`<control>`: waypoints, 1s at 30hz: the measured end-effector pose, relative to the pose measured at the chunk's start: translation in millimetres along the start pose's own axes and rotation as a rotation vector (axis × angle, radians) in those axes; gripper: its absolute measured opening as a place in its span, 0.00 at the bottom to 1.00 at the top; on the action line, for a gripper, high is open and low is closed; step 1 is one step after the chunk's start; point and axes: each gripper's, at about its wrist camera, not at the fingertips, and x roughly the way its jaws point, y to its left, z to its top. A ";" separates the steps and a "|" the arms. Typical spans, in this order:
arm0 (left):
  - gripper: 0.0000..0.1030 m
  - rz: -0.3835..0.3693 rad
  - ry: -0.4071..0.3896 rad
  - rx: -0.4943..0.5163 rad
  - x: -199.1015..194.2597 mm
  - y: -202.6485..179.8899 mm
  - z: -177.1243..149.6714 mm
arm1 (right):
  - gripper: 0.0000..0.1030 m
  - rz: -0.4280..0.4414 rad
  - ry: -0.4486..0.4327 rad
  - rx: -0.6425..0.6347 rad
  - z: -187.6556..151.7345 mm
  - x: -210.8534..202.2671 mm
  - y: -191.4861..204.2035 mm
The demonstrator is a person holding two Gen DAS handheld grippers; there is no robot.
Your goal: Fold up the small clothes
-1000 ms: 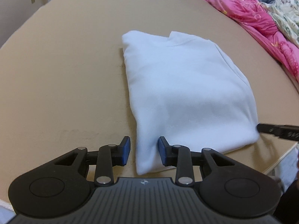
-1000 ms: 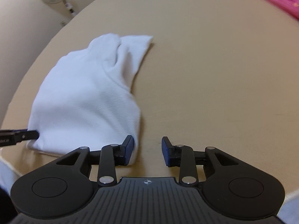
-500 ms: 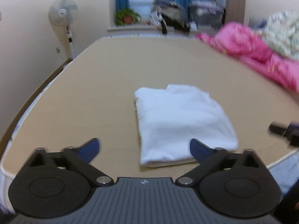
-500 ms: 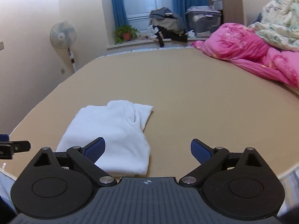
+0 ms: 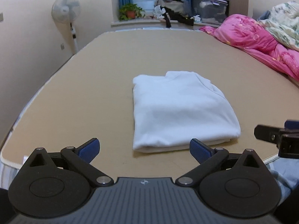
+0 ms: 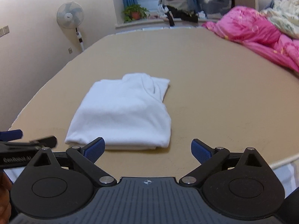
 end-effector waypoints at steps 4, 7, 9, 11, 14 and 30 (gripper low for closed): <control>1.00 0.000 -0.023 0.028 6.9 -4.0 -0.9 | 0.99 -0.054 0.000 -0.025 -5.4 9.5 -1.5; 1.00 -0.026 0.011 0.007 16.0 -3.5 -0.6 | 0.99 -0.019 0.032 0.024 -5.6 15.8 -7.6; 1.00 -0.037 0.026 -0.007 18.8 -4.1 -0.6 | 0.99 -0.020 0.021 0.015 -4.5 14.6 -7.9; 1.00 -0.048 0.037 -0.017 20.6 -4.6 -0.4 | 0.99 -0.032 0.015 0.005 -4.3 14.3 -7.4; 1.00 -0.051 0.039 -0.009 20.9 -7.9 -1.4 | 0.99 -0.024 0.016 0.018 -4.4 14.9 -9.2; 1.00 -0.050 0.050 -0.026 29.9 -5.9 0.6 | 0.99 -0.008 0.032 0.000 -3.4 24.7 -5.7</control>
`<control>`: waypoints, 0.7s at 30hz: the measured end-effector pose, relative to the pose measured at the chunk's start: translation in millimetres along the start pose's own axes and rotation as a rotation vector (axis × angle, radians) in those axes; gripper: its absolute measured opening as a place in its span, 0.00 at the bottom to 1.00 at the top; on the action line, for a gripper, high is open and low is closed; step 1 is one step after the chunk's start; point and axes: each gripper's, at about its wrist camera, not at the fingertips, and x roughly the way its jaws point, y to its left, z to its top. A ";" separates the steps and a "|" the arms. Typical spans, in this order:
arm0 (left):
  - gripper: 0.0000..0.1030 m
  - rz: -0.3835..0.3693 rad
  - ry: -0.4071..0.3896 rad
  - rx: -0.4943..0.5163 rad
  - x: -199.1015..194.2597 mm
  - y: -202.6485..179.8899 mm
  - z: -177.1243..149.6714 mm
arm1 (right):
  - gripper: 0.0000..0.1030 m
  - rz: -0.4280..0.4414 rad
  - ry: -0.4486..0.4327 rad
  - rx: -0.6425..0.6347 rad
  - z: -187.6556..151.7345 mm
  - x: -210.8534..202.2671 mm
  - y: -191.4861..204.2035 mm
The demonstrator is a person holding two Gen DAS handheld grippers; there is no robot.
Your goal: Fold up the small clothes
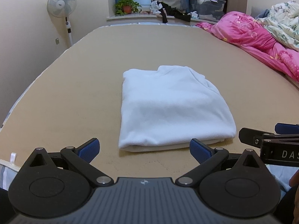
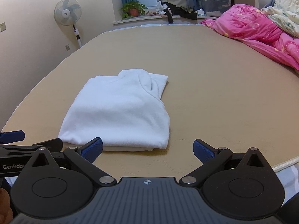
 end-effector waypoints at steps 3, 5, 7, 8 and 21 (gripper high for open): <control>1.00 -0.003 0.006 -0.010 2.1 1.7 0.6 | 0.99 0.007 0.001 -0.011 0.1 1.1 2.9; 1.00 -0.005 0.008 -0.013 2.7 2.6 1.3 | 0.99 0.011 0.001 -0.017 0.4 1.7 4.5; 1.00 -0.009 0.008 -0.016 3.2 2.9 1.3 | 0.99 0.014 0.003 -0.021 0.5 2.5 5.9; 1.00 -0.010 0.008 -0.015 3.2 3.0 1.3 | 0.99 0.016 0.003 -0.023 0.5 2.8 6.4; 1.00 -0.006 0.010 -0.018 4.4 3.6 1.4 | 0.99 0.018 0.001 -0.031 1.8 4.6 6.7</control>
